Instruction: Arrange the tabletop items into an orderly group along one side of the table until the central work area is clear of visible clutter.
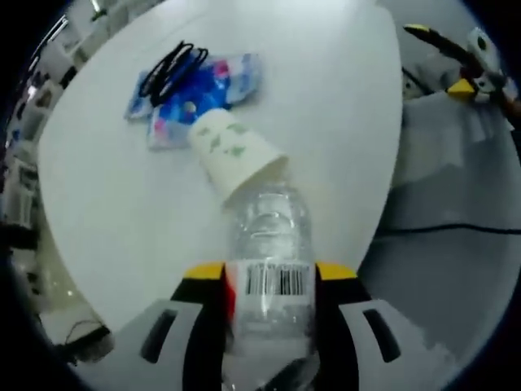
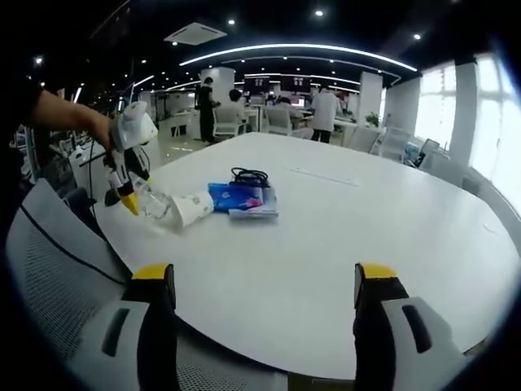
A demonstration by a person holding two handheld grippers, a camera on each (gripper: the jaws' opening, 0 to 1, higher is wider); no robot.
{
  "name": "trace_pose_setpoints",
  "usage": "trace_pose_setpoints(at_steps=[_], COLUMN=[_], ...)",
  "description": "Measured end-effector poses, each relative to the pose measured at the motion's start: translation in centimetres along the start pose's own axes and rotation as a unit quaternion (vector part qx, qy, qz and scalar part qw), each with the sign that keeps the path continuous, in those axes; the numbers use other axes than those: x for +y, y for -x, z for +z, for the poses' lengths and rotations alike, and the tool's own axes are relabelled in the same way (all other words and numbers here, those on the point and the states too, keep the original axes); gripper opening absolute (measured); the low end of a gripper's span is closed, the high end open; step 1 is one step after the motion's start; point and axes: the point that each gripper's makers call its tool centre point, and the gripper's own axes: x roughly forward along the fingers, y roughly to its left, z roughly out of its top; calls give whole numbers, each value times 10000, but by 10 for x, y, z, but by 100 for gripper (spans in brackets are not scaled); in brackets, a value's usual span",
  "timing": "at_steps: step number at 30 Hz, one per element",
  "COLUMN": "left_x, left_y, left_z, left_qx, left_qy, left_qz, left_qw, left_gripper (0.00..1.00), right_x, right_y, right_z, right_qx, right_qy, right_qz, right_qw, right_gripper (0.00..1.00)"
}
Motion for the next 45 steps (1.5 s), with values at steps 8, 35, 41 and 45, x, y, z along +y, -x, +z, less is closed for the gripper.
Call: trace_pose_setpoints(at_steps=[8, 35, 41, 45], left_x=[-18, -54, -54, -55], left_y=[-14, -43, -51, -56], left_z=[14, 80, 77, 73], left_qx=[-94, -805, -767, -752], left_qy=[-243, -1157, -1243, -1306], left_qz=[-220, -540, -550, -549], left_qw=[9994, 9885, 9877, 9871], left_gripper=[37, 37, 36, 37], right_x=[-2, -2, -3, -3], right_y=[0, 1, 1, 1], right_z=[1, -1, -1, -2], right_qx=[-23, 21, 22, 43], right_qy=[-4, 19, 11, 17], right_qz=[-50, -72, -100, -100], right_qw=[10000, 10000, 9999, 9999], right_gripper=[90, 88, 87, 86])
